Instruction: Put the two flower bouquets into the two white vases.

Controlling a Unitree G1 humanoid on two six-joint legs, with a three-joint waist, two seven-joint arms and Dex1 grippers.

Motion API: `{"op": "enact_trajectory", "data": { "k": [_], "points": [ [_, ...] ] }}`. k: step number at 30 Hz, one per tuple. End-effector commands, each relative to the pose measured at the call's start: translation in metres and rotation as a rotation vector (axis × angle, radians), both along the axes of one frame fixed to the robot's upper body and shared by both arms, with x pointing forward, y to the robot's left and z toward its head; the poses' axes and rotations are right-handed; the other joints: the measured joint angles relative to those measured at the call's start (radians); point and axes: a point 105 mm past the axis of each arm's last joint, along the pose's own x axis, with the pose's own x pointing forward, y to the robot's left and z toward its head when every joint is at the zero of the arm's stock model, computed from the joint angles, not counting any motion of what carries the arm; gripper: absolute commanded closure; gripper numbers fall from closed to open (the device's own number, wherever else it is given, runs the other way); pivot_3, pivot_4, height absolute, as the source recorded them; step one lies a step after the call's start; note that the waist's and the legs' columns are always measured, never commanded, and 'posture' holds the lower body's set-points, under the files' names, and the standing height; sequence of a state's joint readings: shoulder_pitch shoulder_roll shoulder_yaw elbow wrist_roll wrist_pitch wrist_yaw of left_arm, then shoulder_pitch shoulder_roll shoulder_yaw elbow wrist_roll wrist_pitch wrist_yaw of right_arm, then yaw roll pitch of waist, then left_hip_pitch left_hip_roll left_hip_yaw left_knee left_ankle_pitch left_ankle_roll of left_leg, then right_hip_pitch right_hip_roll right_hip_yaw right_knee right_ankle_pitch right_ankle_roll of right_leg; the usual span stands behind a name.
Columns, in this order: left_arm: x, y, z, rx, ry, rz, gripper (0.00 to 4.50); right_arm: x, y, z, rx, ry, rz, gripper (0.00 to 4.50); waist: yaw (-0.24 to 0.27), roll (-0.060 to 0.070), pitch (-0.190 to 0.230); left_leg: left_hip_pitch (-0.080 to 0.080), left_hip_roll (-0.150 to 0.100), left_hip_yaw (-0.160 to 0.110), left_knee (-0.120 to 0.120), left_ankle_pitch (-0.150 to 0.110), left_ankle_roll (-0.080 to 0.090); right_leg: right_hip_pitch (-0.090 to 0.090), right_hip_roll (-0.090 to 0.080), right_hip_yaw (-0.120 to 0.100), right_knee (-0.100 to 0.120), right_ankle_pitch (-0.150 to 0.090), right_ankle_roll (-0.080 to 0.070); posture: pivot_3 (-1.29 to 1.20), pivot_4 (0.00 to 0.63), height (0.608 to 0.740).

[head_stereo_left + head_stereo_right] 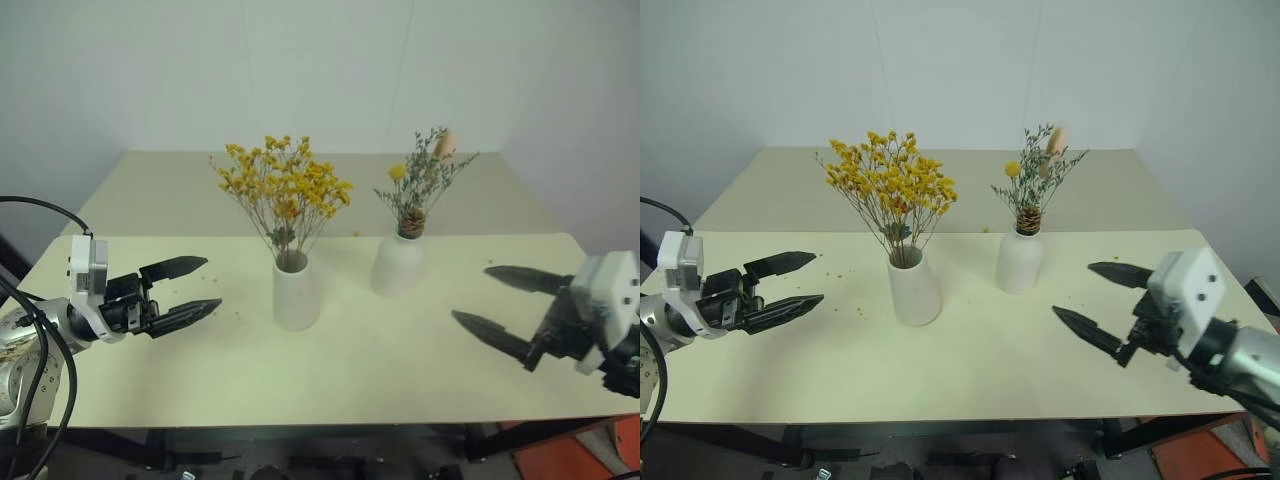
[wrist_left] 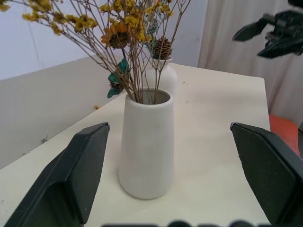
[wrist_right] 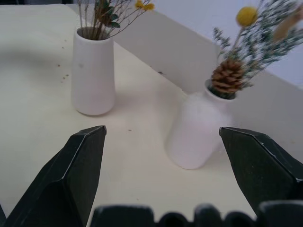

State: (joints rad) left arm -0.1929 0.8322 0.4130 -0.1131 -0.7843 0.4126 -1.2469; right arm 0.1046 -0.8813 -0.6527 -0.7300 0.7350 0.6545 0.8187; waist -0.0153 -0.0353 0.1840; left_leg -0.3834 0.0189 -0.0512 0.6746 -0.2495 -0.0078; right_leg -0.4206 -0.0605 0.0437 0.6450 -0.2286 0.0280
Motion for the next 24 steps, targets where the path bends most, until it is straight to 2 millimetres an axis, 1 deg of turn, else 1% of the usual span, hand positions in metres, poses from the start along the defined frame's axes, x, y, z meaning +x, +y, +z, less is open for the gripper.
{"op": "enact_trajectory", "data": {
  "k": [1, 4, 8, 12, 14, 17, 20, 22, 24],
  "points": [
    [-0.002, 0.0, 0.009, 0.026, -0.06, 0.006, 0.01, -0.002, -0.009, 0.005, -0.034, -0.014, -0.027, 0.0, -0.002, 0.0, 0.0, 0.0, 0.0, 0.0, 0.0, 0.0, 0.0, 0.0, 0.0, 0.0, 0.0, 0.0, 0.0, 0.0, 0.15, 0.74],
    [-0.003, 0.001, 0.01, 0.024, -0.053, 0.003, 0.01, -0.003, -0.013, 0.002, -0.038, 0.012, -0.038, 0.0, -0.001, 0.0, 0.0, 0.0, 0.0, 0.001, 0.0, 0.0, 0.0, 0.0, 0.0, 0.001, 0.0, 0.0, 0.0, 0.0, 0.15, 0.74],
    [-0.003, 0.0, 0.016, -0.001, -0.038, -0.011, 0.01, -0.001, -0.016, 0.006, -0.022, 0.0, -0.051, 0.0, 0.0, 0.0, 0.0, 0.0, 0.0, 0.001, 0.0, 0.0, 0.0, 0.0, 0.0, 0.001, 0.0, 0.0, 0.0, 0.0, 0.15, 0.74],
    [-0.002, -0.002, 0.023, -0.02, -0.048, -0.025, 0.01, -0.009, -0.014, 0.006, -0.027, -0.003, -0.018, 0.0, 0.002, 0.0, 0.0, 0.0, 0.0, 0.001, 0.0, 0.0, 0.0, 0.0, 0.0, 0.001, 0.0, 0.0, 0.0, 0.0, 0.15, 0.74],
    [-0.002, 0.001, 0.026, -0.025, -0.063, -0.015, 0.01, -0.011, -0.012, 0.005, -0.025, -0.001, -0.011, 0.0, 0.002, 0.0, 0.0, -0.001, 0.0, 0.001, 0.0, 0.0, 0.0, 0.0, 0.0, 0.001, 0.0, 0.0, 0.0, 0.0, 0.15, 0.74],
    [-0.001, 0.006, 0.029, 0.012, -0.06, 0.017, 0.01, -0.007, -0.016, 0.004, -0.057, -0.008, -0.032, 0.0, 0.001, 0.0, 0.0, 0.0, 0.0, 0.001, 0.0, 0.0, 0.0, 0.0, 0.0, 0.001, 0.0, 0.0, 0.0, 0.0, 0.15, 0.74],
    [-0.002, 0.014, 0.03, 0.044, -0.063, 0.034, 0.01, -0.007, -0.018, 0.002, -0.073, 0.0, -0.022, 0.0, -0.003, 0.0, 0.0, 0.0, 0.0, 0.001, 0.0, 0.0, 0.0, 0.0, 0.0, 0.001, 0.0, 0.0, 0.0, 0.0, 0.15, 0.74],
    [-0.002, 0.018, 0.027, 0.071, -0.069, 0.064, 0.01, -0.009, -0.014, -0.001, -0.05, 0.022, 0.014, 0.0, -0.002, 0.0, 0.0, 0.0, 0.0, 0.001, 0.0, 0.0, 0.0, 0.0, 0.0, 0.001, 0.0, 0.0, 0.0, 0.0, 0.15, 0.74],
    [-0.003, 0.016, 0.026, 0.078, -0.068, 0.082, 0.01, -0.009, -0.013, 0.0, -0.015, 0.023, 0.037, 0.0, 0.0, 0.0, 0.0, 0.0, 0.0, 0.001, 0.0, 0.0, 0.0, 0.0, 0.0, 0.001, 0.0, 0.0, 0.0, 0.0, 0.15, 0.74]
  ]
}}
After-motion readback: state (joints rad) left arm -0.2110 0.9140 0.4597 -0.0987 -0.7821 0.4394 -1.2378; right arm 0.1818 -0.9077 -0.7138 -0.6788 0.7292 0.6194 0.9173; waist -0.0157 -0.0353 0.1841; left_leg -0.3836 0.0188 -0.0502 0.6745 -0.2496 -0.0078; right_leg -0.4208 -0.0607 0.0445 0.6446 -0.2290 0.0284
